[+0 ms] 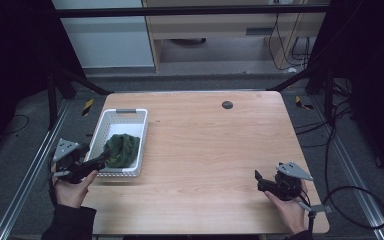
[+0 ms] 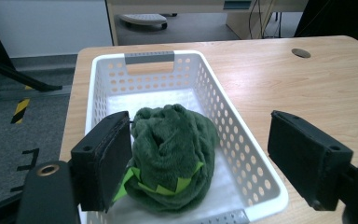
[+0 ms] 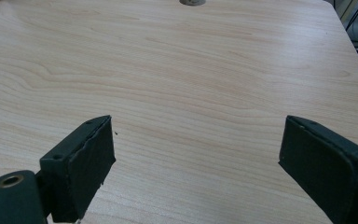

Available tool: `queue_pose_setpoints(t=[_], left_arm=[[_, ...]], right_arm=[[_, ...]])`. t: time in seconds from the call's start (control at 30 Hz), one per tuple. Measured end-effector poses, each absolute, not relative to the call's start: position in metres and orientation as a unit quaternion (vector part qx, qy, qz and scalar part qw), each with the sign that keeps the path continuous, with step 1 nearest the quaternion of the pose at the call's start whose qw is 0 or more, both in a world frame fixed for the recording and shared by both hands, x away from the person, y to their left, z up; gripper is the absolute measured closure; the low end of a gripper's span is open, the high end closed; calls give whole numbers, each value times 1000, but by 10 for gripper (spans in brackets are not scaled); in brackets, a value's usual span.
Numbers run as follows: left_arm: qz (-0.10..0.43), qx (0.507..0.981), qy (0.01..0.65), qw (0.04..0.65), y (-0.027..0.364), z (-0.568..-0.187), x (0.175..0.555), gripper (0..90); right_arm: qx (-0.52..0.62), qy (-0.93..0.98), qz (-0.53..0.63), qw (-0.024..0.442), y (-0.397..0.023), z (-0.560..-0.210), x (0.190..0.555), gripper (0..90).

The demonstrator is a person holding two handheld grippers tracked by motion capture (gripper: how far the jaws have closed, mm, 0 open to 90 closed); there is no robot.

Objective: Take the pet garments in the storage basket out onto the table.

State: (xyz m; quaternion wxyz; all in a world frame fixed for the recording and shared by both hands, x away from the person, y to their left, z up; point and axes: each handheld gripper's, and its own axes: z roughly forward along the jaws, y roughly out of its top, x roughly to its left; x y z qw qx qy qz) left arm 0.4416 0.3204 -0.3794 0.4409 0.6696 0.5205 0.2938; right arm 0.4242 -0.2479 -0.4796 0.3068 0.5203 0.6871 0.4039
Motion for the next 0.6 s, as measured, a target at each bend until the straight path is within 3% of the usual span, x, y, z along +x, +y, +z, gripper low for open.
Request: queue_pose_setpoints(t=[0.6], left_arm=[[283, 705, 529, 378, 315, -382, 487, 200]], right_arm=[[518, 693, 398, 303, -247, -482, 426, 93]])
